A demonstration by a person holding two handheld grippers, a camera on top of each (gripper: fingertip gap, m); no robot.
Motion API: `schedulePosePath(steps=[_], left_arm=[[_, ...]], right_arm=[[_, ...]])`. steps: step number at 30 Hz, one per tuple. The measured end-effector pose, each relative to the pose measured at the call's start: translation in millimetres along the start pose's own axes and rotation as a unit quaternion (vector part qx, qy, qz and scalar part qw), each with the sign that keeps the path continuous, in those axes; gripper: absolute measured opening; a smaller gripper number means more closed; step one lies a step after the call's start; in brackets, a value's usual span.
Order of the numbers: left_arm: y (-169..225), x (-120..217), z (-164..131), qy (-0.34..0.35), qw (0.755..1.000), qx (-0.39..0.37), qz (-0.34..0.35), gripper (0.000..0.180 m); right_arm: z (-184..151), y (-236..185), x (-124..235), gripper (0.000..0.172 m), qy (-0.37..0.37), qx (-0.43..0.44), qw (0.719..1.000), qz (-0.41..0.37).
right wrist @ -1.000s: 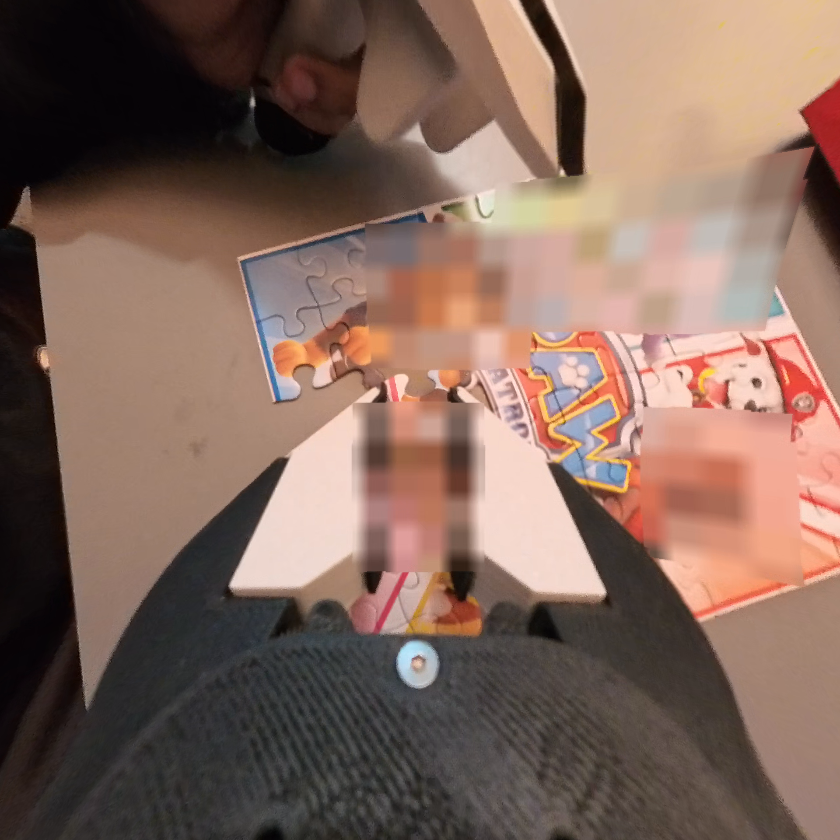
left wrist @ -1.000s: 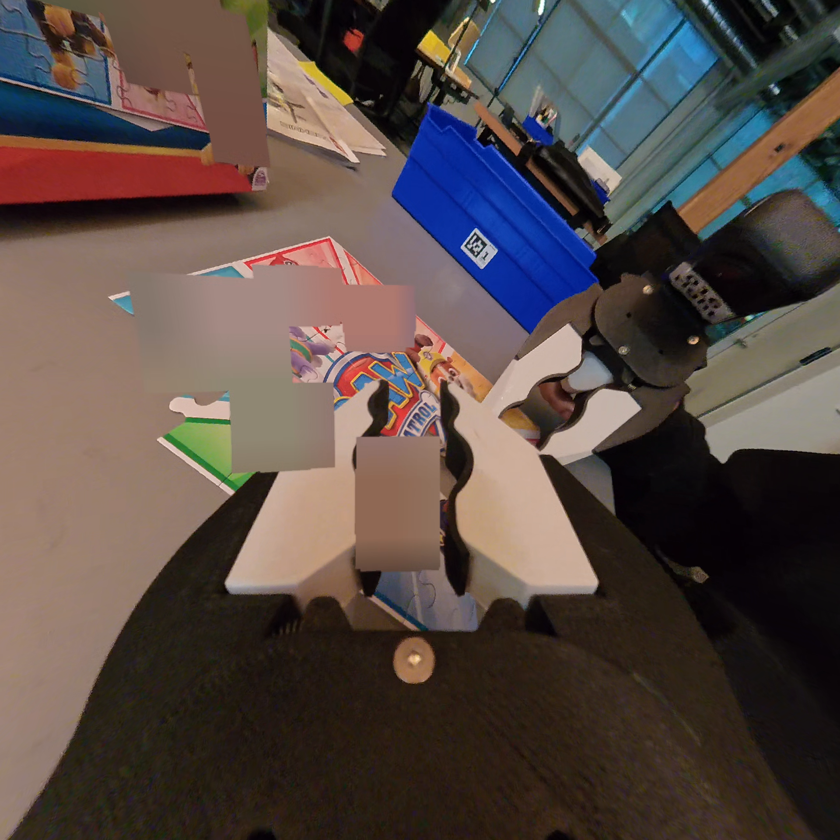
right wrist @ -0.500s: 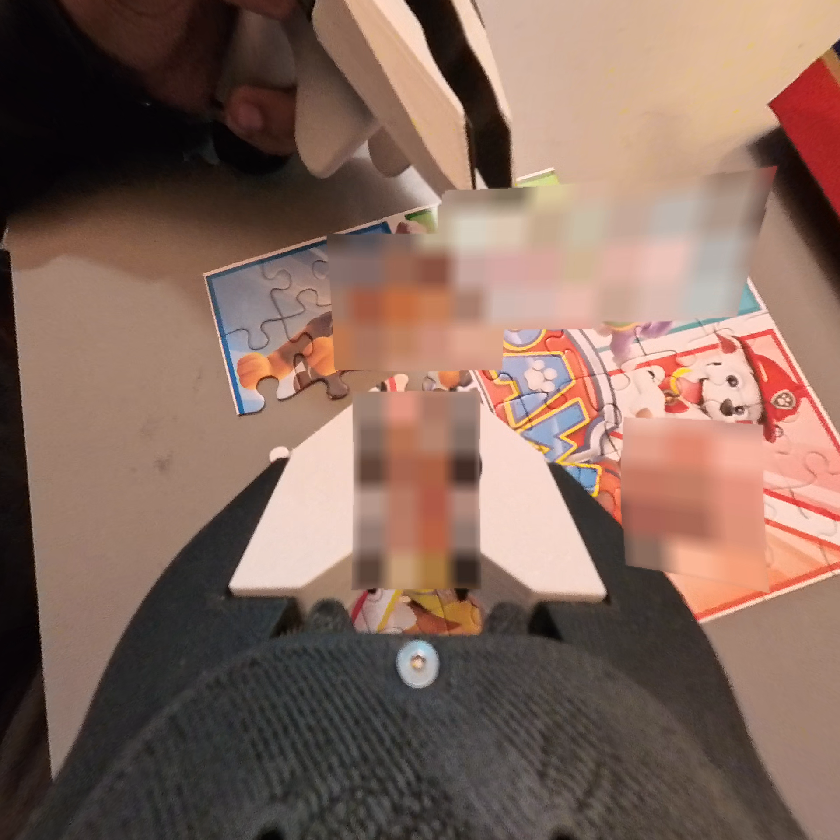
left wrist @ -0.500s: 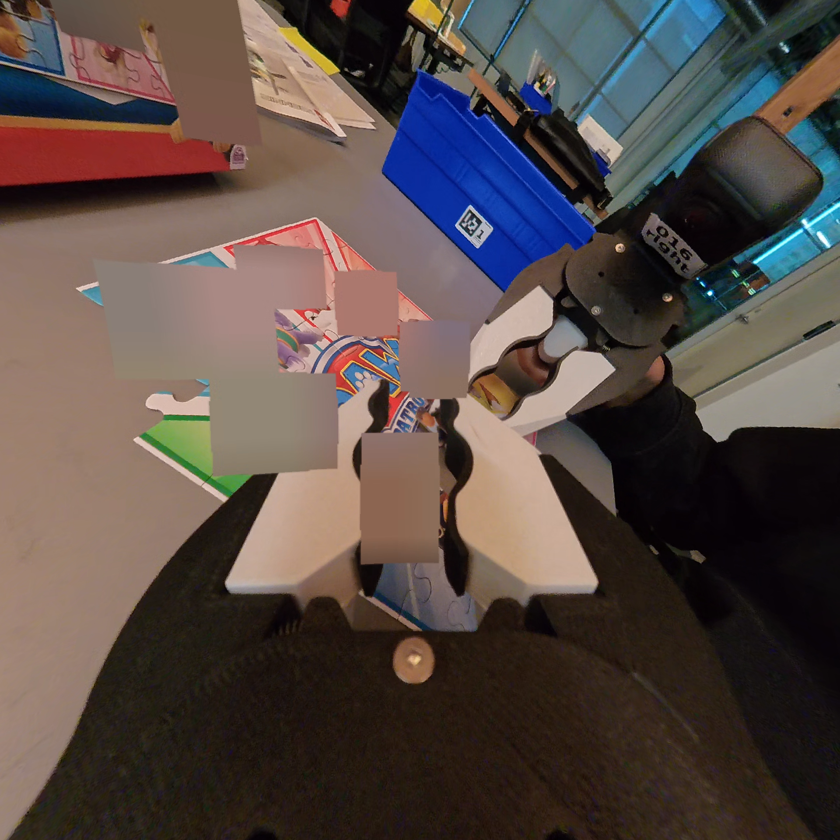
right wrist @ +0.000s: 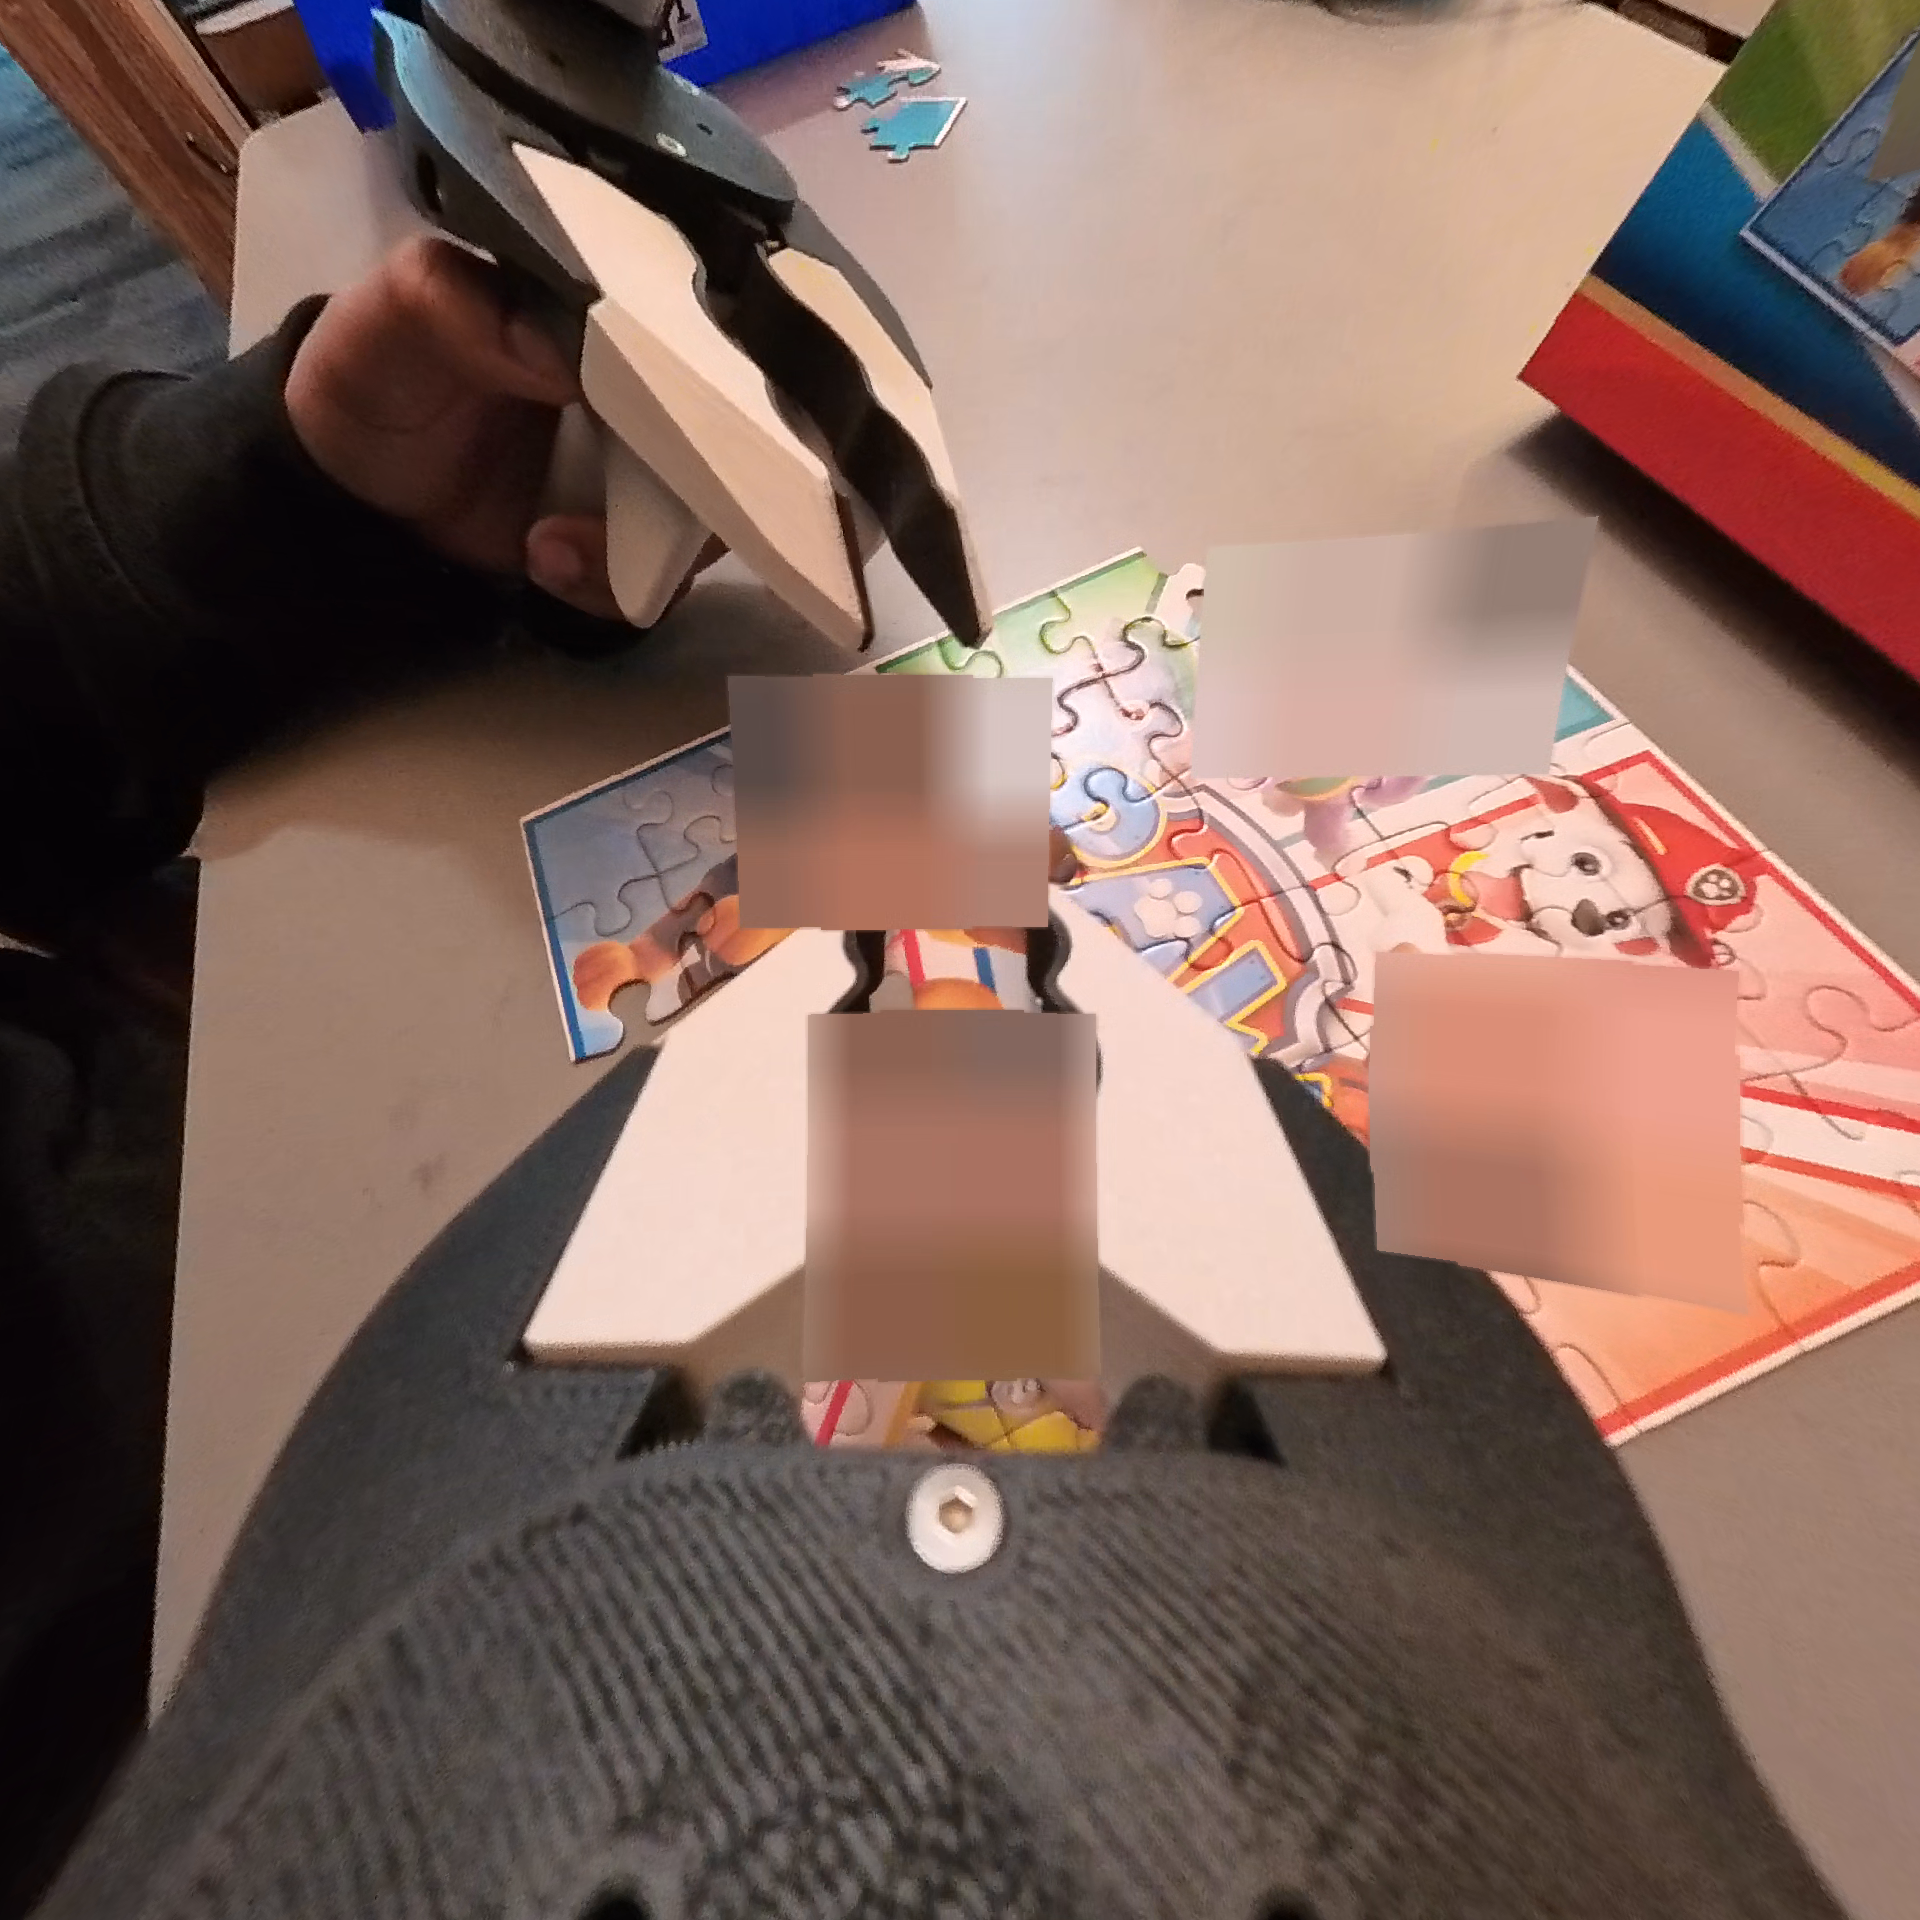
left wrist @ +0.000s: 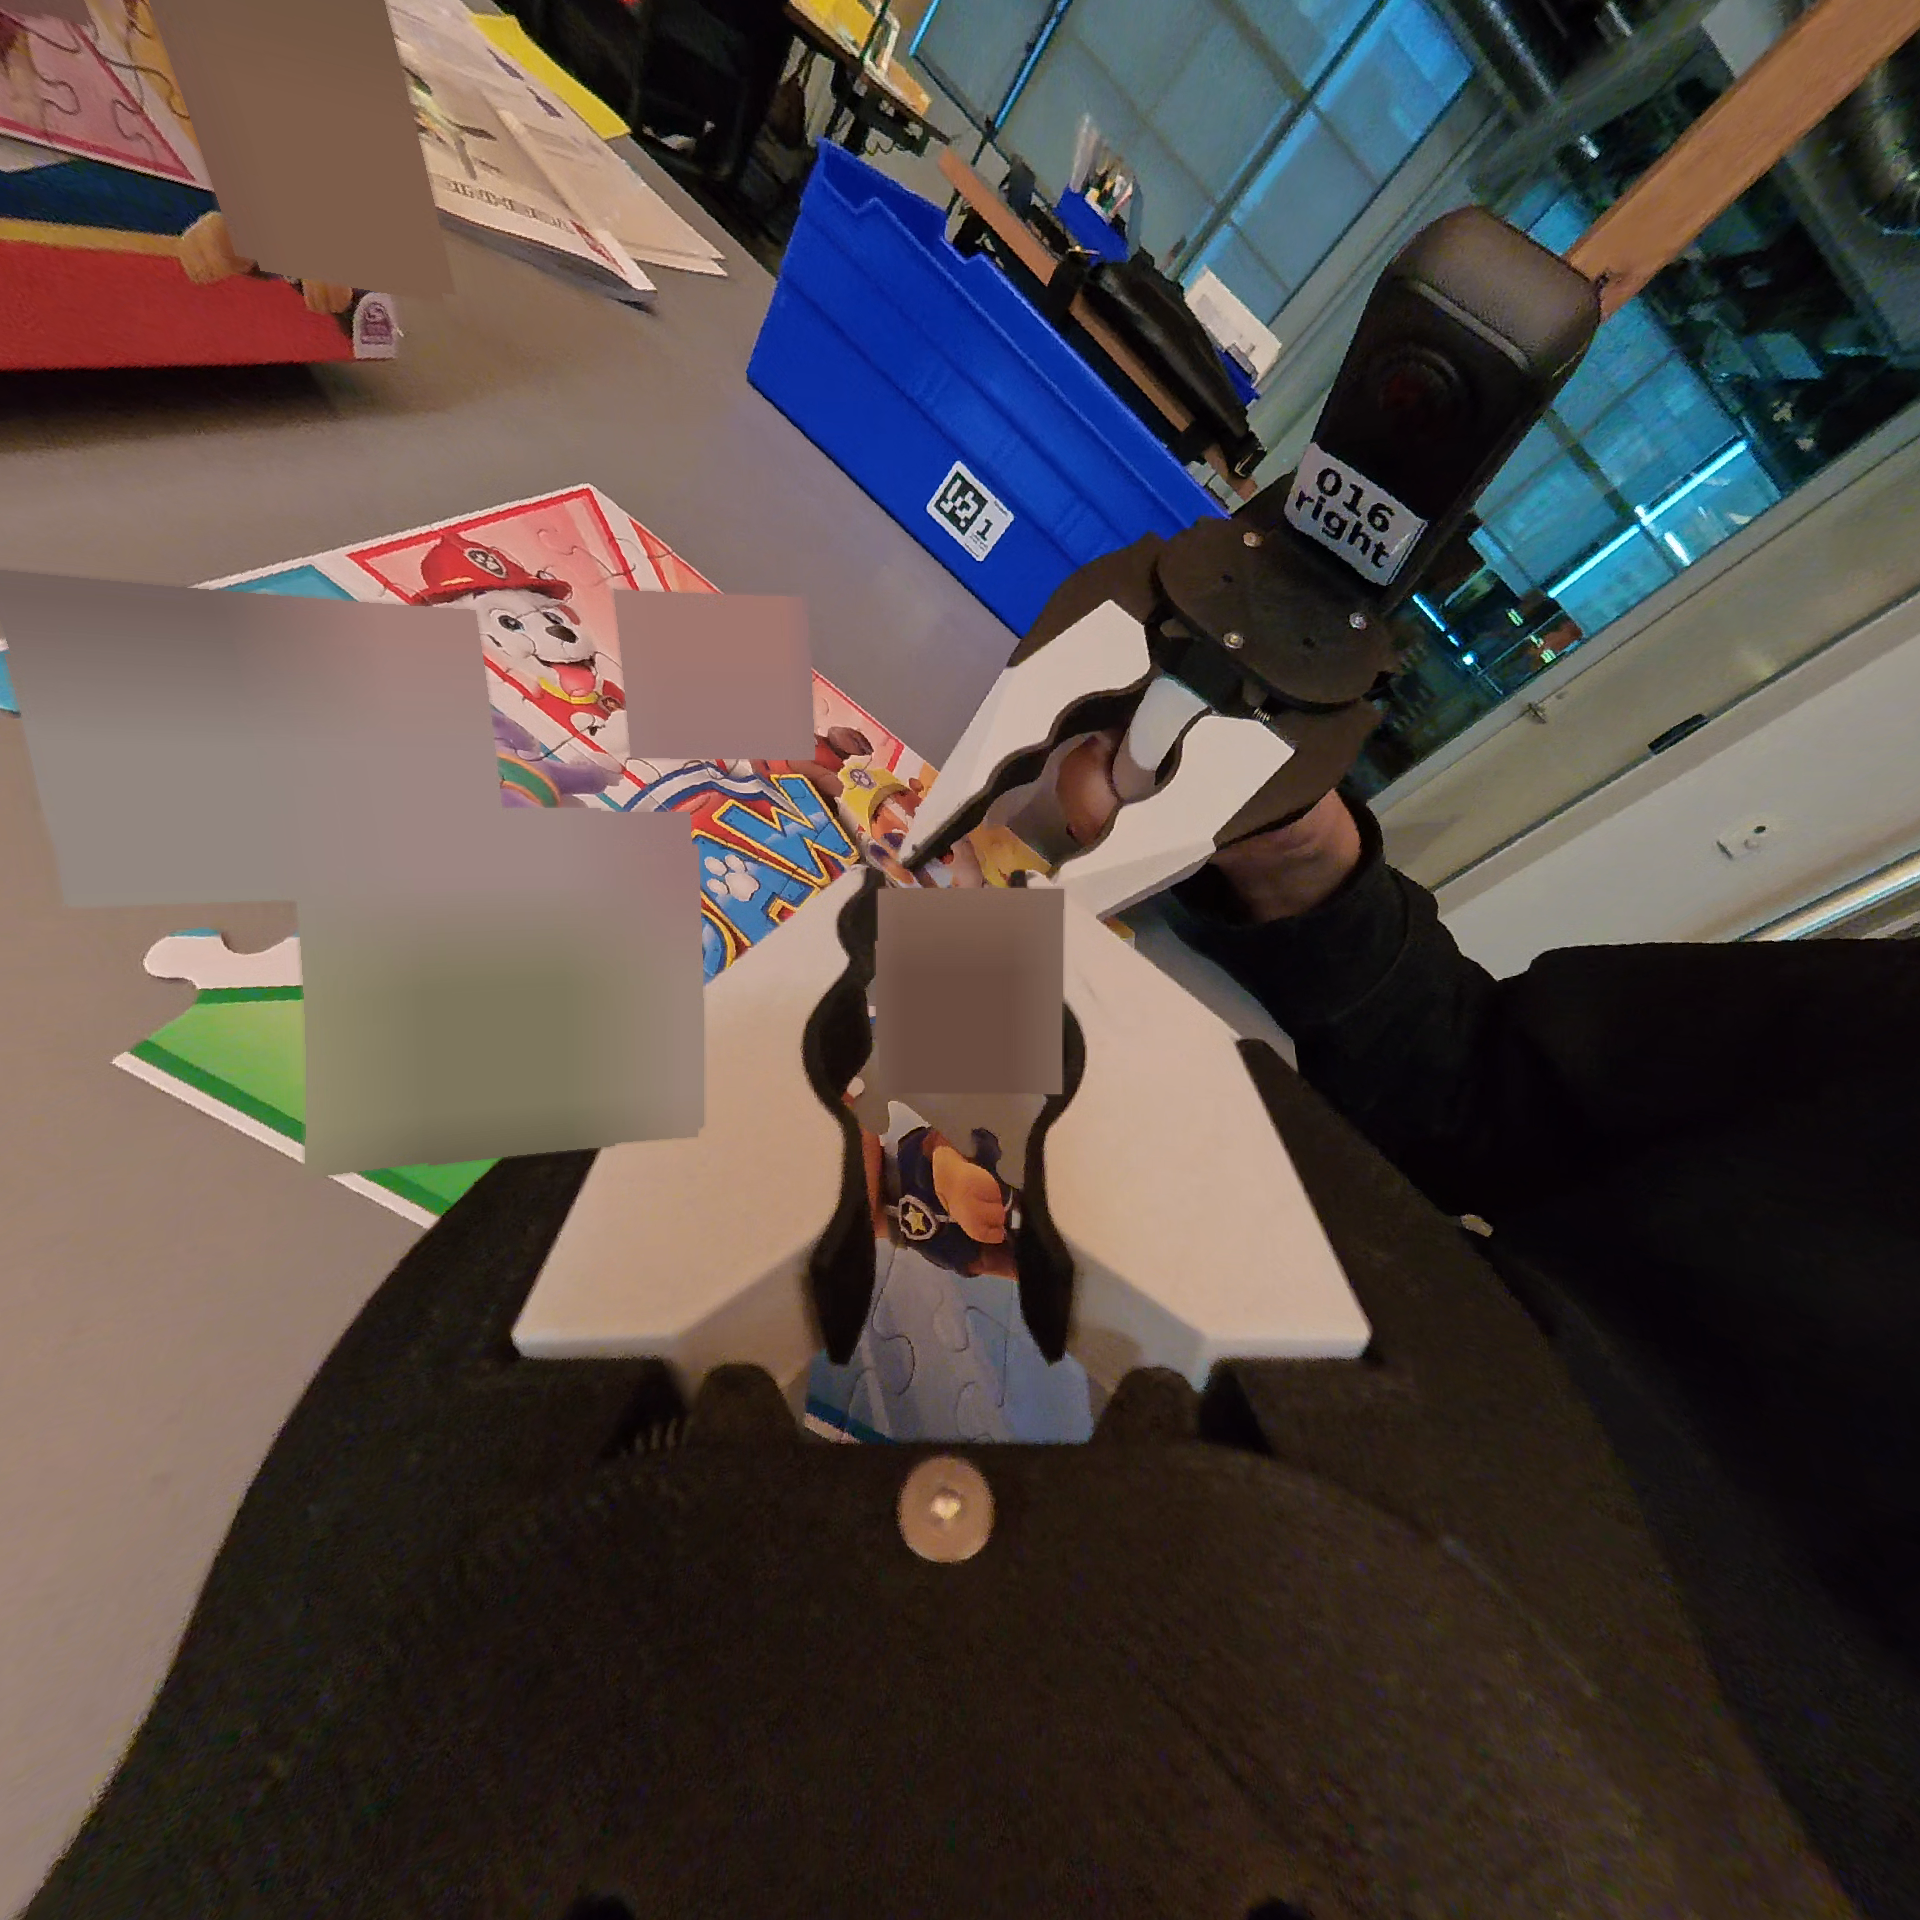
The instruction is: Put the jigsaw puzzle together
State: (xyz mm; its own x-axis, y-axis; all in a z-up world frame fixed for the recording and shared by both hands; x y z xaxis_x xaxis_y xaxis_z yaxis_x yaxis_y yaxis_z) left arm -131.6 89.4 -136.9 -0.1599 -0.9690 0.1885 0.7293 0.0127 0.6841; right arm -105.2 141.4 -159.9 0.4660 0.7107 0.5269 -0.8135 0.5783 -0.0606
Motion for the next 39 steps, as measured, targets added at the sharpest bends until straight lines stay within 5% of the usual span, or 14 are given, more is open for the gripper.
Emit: schedulePosePath(steps=[1,8,20,28,39], left_arm=[[0,0,0,-0.001,1.0,0.0,-0.001,0.022],[3,-3,-4,-0.011,1.0,0.001,-0.009,0.023],[19,-3,-6,-0.02,0.987,0.101,-0.119,0.03],[21,-4,-8,-0.026,0.988,0.092,-0.122,0.001],[13,2,1,0.003,0.99,0.099,-0.103,0.0]], right_arm=[[1,1,0,0.025,0.005,-0.003,1.0,-0.001],[9,-6,2,0.026,0.044,-0.005,0.999,0.025],[27,-28,3,0.026,0.052,0.26,0.96,-0.09],[30,-33,5,0.026,0.069,0.267,0.958,-0.081],[39,-24,14,0.029,0.099,0.259,0.954,-0.117]])
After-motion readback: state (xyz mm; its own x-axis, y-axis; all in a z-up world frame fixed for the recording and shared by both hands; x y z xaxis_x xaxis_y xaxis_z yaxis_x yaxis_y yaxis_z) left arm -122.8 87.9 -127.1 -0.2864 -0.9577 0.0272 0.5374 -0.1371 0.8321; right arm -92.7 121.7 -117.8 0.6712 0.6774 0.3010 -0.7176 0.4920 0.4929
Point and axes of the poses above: each gripper's, where its closed fingertips meet, x back along the fingers, z out of its top, y = z × x across the jaws, the point moved 2 cm from there along x, back along the fingers, and after that the axes turned 6 degrees about x, right-handed, at the moved point
